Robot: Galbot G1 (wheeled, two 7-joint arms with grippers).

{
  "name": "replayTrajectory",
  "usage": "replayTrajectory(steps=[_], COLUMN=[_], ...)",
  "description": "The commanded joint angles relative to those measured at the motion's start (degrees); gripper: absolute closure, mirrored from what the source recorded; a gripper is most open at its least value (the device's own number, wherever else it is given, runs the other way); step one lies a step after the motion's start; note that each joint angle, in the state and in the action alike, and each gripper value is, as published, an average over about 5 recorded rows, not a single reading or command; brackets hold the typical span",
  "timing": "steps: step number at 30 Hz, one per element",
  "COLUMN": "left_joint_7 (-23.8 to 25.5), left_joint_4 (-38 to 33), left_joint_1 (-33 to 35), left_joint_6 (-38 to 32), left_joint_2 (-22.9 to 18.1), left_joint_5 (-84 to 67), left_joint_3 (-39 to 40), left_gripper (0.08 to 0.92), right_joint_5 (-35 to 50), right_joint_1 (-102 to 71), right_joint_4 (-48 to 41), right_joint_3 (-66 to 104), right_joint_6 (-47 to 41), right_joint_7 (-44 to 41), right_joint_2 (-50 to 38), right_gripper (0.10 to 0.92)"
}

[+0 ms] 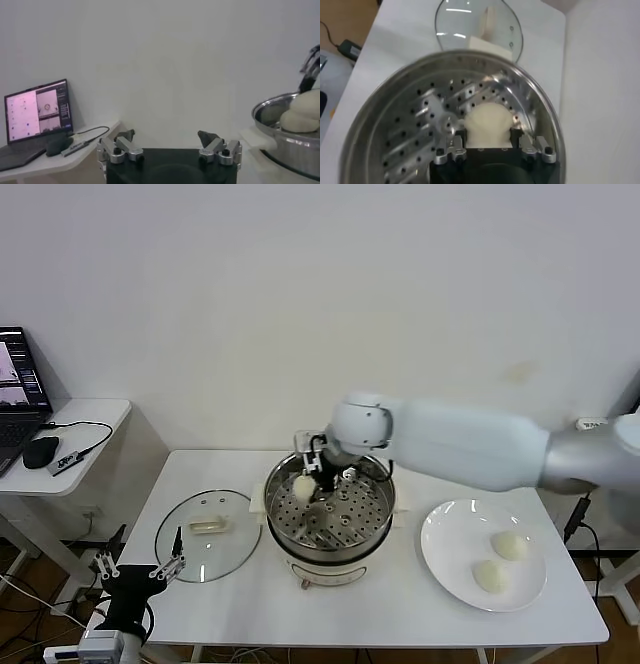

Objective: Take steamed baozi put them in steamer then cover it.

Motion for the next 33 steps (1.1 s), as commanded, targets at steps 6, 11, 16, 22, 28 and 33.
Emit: replayTrajectory(steps=[6, 11, 16, 22, 28, 33], left_joint_7=[0.02, 0.00, 0.01, 0.03, 0.05, 0.02], left_joint_4=[0.14, 0.28, 0.05, -0.57, -0.93, -0.92], left_joint_1=[0.01, -0.09, 0.01, 0.01, 0.06, 0.09], left_joint_6=[0.02, 0.01, 0.00, 0.08, 0.20, 0.21], left_joint_2=[-0.07, -0.03, 0.08, 0.17, 0.45, 0.66], left_joint_5=[0.18, 0.15, 0.07, 0.04, 0.07, 0.38], left_joint_3=[-0.01, 0.11, 0.03, 0.16, 0.60, 1.55], left_gripper=[0.177, 0.177, 0.177, 0.177, 0.177, 0.177], right_joint_5=[-0.77, -0.84, -0.70, -2.30, -5.48, -8.81], right_joint_1=[-3.63, -3.44, -0.80, 7.47, 13.71, 15.99], right_joint_4=[-5.11, -4.44, -2.69, 3.28, 11.62, 17.85], right_joint_3=[0.36, 0.38, 0.59, -0.59, -2.39, -4.16], right_joint_6=[-1.06, -1.83, -2.15, -0.18, 5.01, 9.08], right_joint_7=[1.22, 1.25, -0.49, -9.05, -16.08, -19.35], right_joint_2=[5.37, 4.71, 2.55, -5.57, -19.35, -31.45], right_gripper=[0.463, 0.376, 0.247, 0.204, 0.203, 0.203])
